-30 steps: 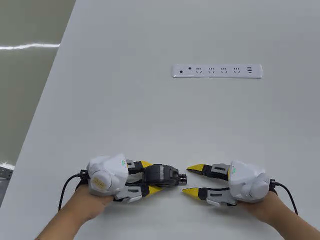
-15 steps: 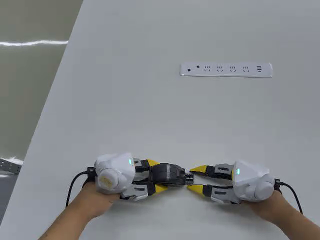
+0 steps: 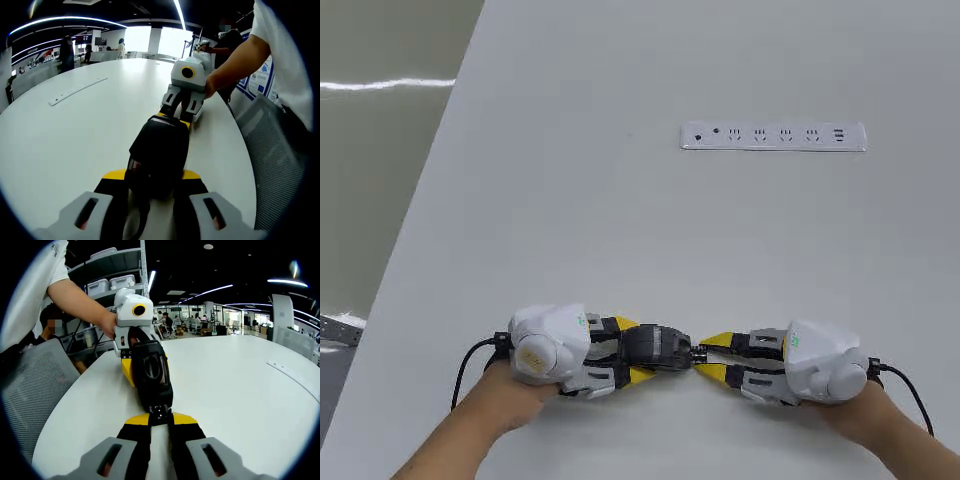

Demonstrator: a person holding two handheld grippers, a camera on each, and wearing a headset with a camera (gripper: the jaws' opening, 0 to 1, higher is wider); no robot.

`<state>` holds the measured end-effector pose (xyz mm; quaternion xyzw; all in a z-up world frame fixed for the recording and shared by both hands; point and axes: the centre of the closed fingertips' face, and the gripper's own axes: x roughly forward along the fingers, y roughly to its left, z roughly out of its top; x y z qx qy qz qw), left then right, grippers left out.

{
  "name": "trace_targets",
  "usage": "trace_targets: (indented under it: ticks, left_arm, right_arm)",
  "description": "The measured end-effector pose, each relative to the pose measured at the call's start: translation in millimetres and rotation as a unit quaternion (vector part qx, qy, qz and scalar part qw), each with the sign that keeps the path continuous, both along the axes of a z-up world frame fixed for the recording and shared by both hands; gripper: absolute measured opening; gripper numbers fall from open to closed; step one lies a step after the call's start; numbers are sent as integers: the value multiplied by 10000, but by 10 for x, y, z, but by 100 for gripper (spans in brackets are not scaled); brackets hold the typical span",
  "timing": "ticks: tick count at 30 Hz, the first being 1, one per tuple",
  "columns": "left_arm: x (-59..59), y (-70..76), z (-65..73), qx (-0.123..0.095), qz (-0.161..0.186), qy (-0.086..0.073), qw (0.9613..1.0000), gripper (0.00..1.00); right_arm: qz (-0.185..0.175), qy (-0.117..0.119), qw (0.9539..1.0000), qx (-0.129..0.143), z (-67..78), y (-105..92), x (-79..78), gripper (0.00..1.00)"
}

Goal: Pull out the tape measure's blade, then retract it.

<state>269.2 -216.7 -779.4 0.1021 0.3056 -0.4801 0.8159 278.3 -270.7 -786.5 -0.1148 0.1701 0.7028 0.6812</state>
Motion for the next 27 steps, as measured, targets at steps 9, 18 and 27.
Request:
trace_targets:
  ticks: [9,18,27]
  left_arm:
    - [-2,-2,-2,15,-33,7,10000,30]
    - [1,-3,2,-16,-70,-17,10000,30]
    - [-1,2,-10,81,-163,-97,9998,29]
  right_arm:
    - [-36,57,10000,41,-4,-3,5,13]
    - [-42,59,9999,77,-2,-10,3,13]
    - [4,109,9999,90,2,-25,-20,12]
